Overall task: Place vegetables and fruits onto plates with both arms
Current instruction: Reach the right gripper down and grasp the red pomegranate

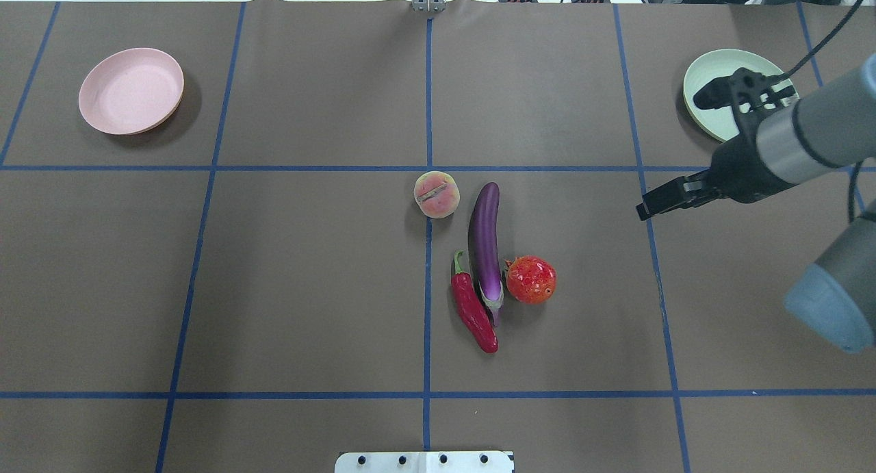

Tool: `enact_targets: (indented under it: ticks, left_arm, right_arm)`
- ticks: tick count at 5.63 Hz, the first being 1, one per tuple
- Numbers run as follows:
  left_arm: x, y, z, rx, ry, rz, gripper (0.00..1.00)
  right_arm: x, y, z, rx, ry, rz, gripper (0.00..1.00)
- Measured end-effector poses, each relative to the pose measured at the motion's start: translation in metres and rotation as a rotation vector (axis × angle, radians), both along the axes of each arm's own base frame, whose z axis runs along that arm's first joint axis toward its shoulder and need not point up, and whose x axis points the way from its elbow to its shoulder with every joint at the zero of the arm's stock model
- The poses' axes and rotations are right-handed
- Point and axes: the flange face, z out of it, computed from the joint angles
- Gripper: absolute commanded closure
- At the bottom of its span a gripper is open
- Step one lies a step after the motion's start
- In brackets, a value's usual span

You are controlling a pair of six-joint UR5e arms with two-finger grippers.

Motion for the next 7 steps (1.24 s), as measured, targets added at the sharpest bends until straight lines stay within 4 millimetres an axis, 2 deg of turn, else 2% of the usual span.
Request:
enact_targets:
  ticks: [2,3,4,5,7]
  left_arm:
    - [0.000,0.000,0.005,-0.007,0.000,0.002,0.00]
    - [0.000,0.000,0.010,-0.016,0.000,0.003,0.00]
    - [0.000,0.000,0.015,-0.025,0.000,0.003,0.00]
    - [0.000,0.000,0.017,-0.029,0.000,0.004,0.00]
    - [0.000,0.000,0.018,-0.031,0.000,0.004,0.00]
  right_arm:
    - [-0.105,0.016,-0.021,0.019,0.078,0.038,0.03]
    - [-0.149,0.023,-0.033,0.029,0.128,0.045,0.03]
    - [-0.178,0.033,-0.040,0.034,0.154,0.043,0.03]
    - [-0.197,0.044,-0.041,0.040,0.173,0.039,0.03]
    - [-0.217,0.056,-0.032,0.054,0.206,0.034,0.05]
